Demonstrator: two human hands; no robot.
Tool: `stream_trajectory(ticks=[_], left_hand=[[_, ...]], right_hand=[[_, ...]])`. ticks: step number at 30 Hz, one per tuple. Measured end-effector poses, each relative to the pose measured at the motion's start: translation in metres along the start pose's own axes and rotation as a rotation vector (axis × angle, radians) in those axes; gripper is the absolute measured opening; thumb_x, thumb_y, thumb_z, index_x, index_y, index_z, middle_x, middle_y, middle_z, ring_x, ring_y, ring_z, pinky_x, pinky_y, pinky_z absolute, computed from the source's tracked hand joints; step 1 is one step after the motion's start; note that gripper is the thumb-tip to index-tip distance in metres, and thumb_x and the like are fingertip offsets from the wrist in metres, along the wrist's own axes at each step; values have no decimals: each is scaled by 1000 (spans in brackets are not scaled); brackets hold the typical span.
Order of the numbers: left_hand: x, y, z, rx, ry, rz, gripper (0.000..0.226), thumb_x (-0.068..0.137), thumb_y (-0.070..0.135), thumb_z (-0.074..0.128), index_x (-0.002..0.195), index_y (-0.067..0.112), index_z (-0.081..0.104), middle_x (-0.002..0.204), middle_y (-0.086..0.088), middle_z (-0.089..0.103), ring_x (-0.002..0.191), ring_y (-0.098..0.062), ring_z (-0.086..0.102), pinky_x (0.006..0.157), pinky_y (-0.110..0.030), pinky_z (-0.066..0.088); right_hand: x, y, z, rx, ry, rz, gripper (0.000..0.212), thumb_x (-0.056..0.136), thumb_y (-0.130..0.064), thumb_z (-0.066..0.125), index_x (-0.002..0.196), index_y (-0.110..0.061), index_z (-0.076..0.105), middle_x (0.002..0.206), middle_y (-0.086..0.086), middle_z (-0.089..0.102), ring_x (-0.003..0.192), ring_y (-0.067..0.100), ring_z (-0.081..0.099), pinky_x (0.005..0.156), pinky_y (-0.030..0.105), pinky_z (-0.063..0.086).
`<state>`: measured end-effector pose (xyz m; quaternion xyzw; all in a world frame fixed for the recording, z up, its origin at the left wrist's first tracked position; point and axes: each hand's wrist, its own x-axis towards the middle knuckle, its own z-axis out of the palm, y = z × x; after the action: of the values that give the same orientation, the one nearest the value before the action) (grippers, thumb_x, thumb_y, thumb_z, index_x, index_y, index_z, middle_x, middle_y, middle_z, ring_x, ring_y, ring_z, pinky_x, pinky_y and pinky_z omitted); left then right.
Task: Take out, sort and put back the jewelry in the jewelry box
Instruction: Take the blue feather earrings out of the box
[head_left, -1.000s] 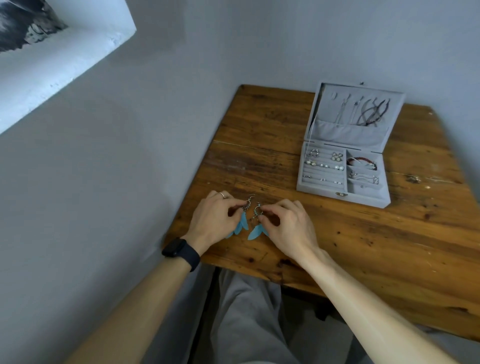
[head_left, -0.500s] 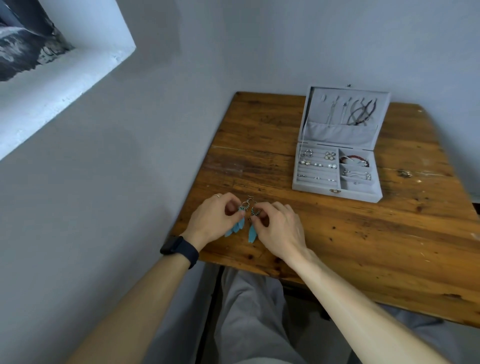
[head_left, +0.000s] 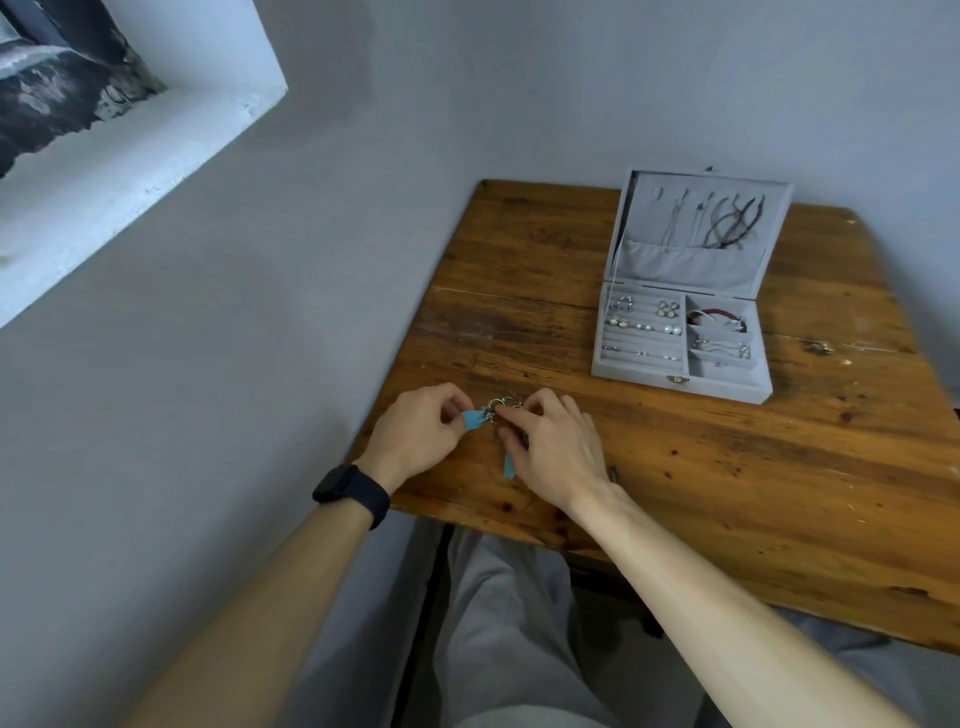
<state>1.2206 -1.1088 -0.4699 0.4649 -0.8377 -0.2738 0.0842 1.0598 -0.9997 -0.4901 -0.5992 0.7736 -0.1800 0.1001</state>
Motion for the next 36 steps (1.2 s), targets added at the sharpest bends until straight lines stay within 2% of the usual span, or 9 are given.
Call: stream_trajectory(ticks=[5,12,16,18,22,26,29,32,36], left_hand=[[-1,17,6,234,110,123,29,90,56,61,110,36,62,101,16,62,94,-6,57,75,-34,55],[4,24,14,492,225,240,22,98,39,57,111,24,66,99,4,70,94,-18,62,68,-30,43],[1,25,14,648,240,281,23,100,36,51,107,23,69,97,3,71,93,-20,61,75,-33,44],[2,27,9,431,190,157,19,98,36,58,104,25,72,95,6,72,89,-15,63,72,-30,48],[7,34,-8,-414,-131,-407,11,90,33,73,97,25,76,91,6,70,77,-8,60,61,-21,43],[8,26,-20,-456,-250,-642,9,92,21,67,98,21,73,87,2,69,57,-6,51,49,-20,33],[5,18,-18,-322,-187,-515,11,94,24,66,103,19,68,86,5,72,61,-5,63,48,-19,43],[-1,19,-11,78,9,-244,21,92,47,63,107,31,60,96,14,62,90,-12,64,74,-31,54],[-4,34,-2,264,85,40,32,88,57,64,112,36,62,98,13,63,89,-10,61,70,-33,56]], right_hand=[[1,2,-1,4,-25,6,40,101,-43,46,140,-37,53,123,-3,52,112,20,47,85,34,39],[2,4,-1,10,-39,-2,41,101,-44,46,141,-38,52,121,-4,52,111,20,48,87,36,41],[3,3,-2,21,-41,-4,42,100,-44,47,141,-37,52,120,-4,53,111,20,48,86,36,41],[3,3,-2,24,-45,-4,42,101,-44,46,142,-37,51,120,-4,53,111,20,47,87,36,41],[2,3,-3,23,-39,-4,42,101,-44,47,142,-37,52,121,-4,53,112,20,48,87,36,41],[4,3,-2,16,-50,-1,41,101,-44,46,141,-38,52,122,-5,52,114,21,47,90,37,40],[4,2,-1,14,-50,5,41,101,-44,46,141,-39,52,121,-5,52,114,21,47,91,37,40],[3,2,-1,10,-48,2,41,101,-43,46,142,-38,52,120,-4,52,113,21,47,90,38,41],[2,2,-4,5,-61,-12,40,101,-42,45,140,-39,53,119,-2,53,113,23,47,88,39,40]])
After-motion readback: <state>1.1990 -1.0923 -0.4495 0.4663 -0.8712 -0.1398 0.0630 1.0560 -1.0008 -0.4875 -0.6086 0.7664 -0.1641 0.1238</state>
